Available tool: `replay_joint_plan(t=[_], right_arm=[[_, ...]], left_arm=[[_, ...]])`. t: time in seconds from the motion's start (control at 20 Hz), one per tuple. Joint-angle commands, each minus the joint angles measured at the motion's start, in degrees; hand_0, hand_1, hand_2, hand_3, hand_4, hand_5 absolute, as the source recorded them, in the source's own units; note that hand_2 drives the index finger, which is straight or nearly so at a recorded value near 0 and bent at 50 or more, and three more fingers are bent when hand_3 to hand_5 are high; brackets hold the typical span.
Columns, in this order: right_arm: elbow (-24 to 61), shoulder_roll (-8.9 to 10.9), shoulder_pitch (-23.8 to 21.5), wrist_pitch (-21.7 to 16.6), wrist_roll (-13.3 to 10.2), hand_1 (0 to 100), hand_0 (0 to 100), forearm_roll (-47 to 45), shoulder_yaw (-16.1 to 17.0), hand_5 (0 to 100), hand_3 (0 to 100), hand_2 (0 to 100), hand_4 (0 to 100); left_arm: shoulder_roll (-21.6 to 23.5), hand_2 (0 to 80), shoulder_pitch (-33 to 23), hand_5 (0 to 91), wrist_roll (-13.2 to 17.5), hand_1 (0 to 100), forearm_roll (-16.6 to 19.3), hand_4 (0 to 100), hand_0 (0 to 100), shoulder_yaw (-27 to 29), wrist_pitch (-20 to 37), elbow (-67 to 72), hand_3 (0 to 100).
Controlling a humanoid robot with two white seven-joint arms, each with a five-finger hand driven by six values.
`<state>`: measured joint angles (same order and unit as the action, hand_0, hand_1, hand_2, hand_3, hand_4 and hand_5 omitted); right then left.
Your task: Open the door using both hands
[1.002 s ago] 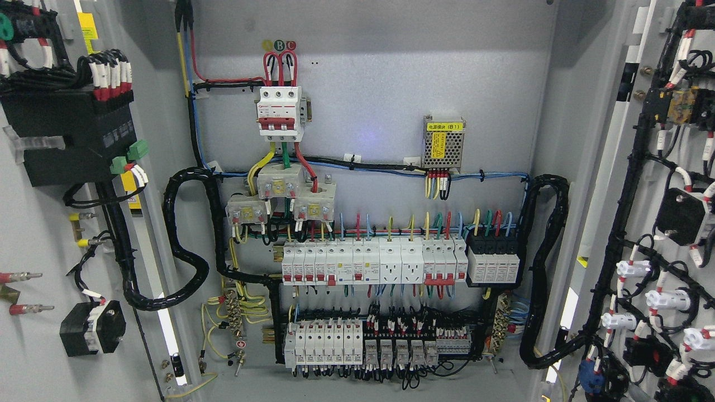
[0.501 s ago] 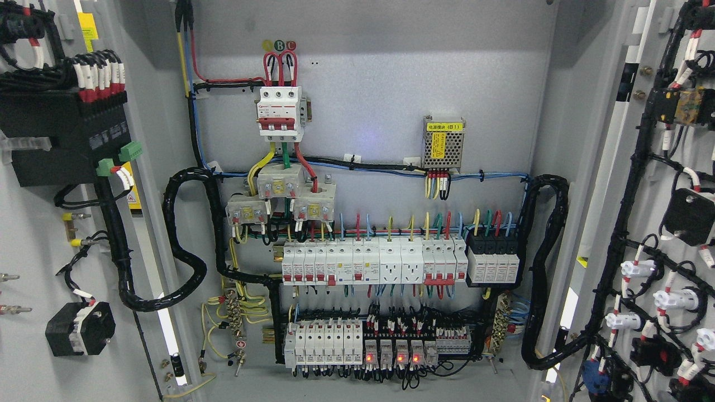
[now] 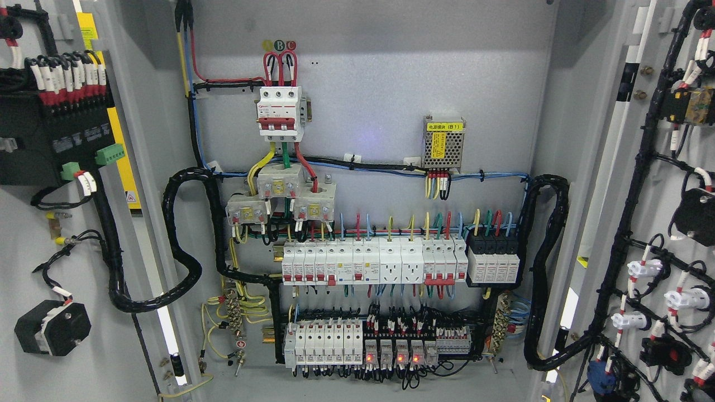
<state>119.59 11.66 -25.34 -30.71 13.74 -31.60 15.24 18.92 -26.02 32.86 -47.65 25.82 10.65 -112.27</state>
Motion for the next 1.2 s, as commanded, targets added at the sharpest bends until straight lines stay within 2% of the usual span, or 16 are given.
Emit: replay_joint_plan(t=[0.0,0.2,0.3,0.45,0.7,1.0,1.15], right_arm=[[-0.23,0.38,-0.06,-0.06,-0.03,50,0,-1.28,2.25,0,0,4,0],[0.12,0.38,-0.15,-0.32,-0.03,50,0,-1.45,1.64,0,0,4,0],[0.12,0.46,-0.58,-0.49,-0.03,50,0,-1.45,1.37,0,0,4,0],[0.21,1.78,-0.94,-1.81,-0.03,50,0,-1.45,0.94,0,0,4,0],[0.21,4.06,-1.56,-3.75,0.06,50,0,-1.45,-3.45,0,0,4,0],[0.12,5.56,-0.68,-3.75,0.15,50,0,-1.36,-6.71,0,0,4,0],[0.21,5.65,-0.59,-3.66,0.15,50,0,-1.36,-7.41,0,0,4,0]], left_arm=[[6.39,0.0,1.31,0.0,1.41,56,-4.47,0,12,6.35,-0.9,7.32,0],[10.16,0.0,3.95,0.0,1.76,56,-7.45,0,12,7.84,-0.9,11.8,0],[10.87,0.0,5.01,0.0,1.76,56,-7.64,0,12,7.84,-0.81,13.65,0],[11.05,0.0,5.71,0.0,2.12,56,-7.72,0,12,8.19,-0.9,15.41,0],[11.23,0.0,7.21,0.0,2.12,56,-7.64,0,12,8.28,-0.81,19.54,0],[11.32,0.0,7.82,0.0,2.12,56,-7.64,0,12,8.37,-0.9,20.69,0],[11.58,0.0,8.09,0.0,2.12,56,-7.64,0,12,8.46,-0.81,21.39,0]])
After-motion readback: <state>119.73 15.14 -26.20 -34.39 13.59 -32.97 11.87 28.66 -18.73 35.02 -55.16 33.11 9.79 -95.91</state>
